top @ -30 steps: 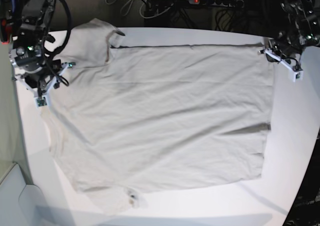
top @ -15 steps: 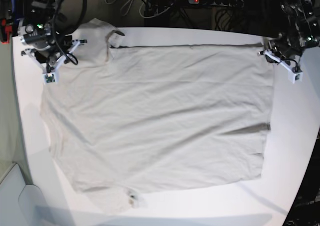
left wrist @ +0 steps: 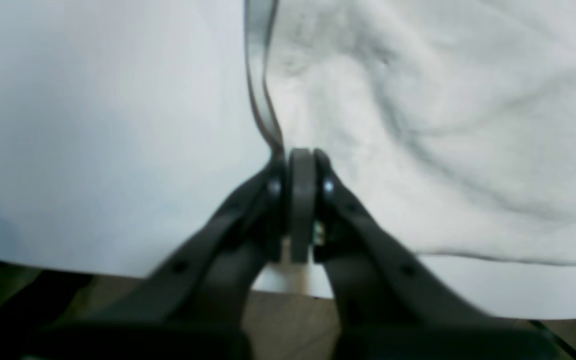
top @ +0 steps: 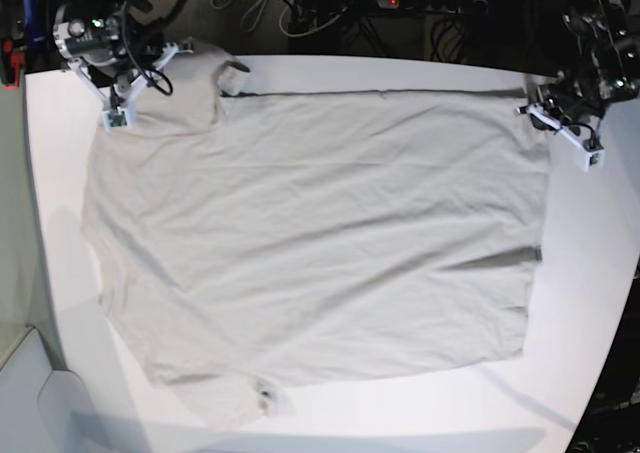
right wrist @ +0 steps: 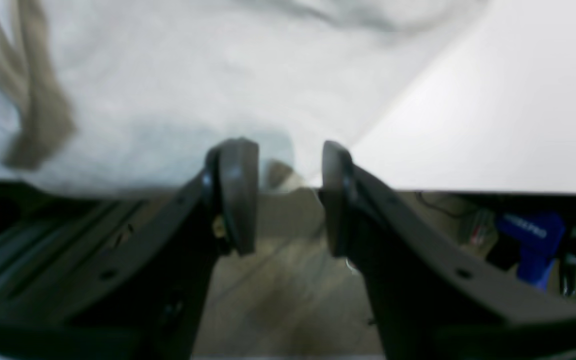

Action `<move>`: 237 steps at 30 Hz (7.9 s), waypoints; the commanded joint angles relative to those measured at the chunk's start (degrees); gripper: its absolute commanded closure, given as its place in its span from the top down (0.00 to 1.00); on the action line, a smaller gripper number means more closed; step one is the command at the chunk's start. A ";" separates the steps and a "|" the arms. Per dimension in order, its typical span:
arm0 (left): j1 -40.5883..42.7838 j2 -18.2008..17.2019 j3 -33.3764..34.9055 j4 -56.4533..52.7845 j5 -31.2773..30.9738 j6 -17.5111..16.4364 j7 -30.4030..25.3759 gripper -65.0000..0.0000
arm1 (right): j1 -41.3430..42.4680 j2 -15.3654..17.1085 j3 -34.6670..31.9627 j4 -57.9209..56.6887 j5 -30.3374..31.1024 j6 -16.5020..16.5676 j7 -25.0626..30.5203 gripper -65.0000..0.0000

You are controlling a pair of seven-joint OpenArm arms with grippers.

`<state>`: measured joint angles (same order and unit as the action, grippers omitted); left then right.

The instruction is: Layout the t-shirt on the table in an organized manner, then fold the t-shirt properly

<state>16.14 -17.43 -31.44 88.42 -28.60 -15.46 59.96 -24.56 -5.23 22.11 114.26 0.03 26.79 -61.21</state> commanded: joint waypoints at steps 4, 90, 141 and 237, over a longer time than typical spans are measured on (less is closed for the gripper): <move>-0.01 -0.81 -0.16 0.24 0.60 0.04 0.74 0.00 | 0.34 0.09 0.09 -0.02 0.27 0.34 0.86 0.34; -6.78 -0.64 -7.64 6.13 -0.02 0.04 1.35 0.00 | 15.28 4.40 -3.60 1.57 0.27 0.42 0.51 0.00; -25.33 -0.64 -7.11 -5.92 0.69 0.12 0.56 0.00 | 31.63 6.42 -3.78 -14.08 0.19 0.42 0.86 0.00; -19.97 -1.95 -6.76 -15.06 5.96 -6.03 -13.15 0.64 | 25.57 8.09 -5.27 -6.61 0.19 0.34 0.77 0.48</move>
<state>-2.72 -18.13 -38.13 72.40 -22.02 -21.23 48.23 0.30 2.50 16.80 106.63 -0.16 26.96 -61.49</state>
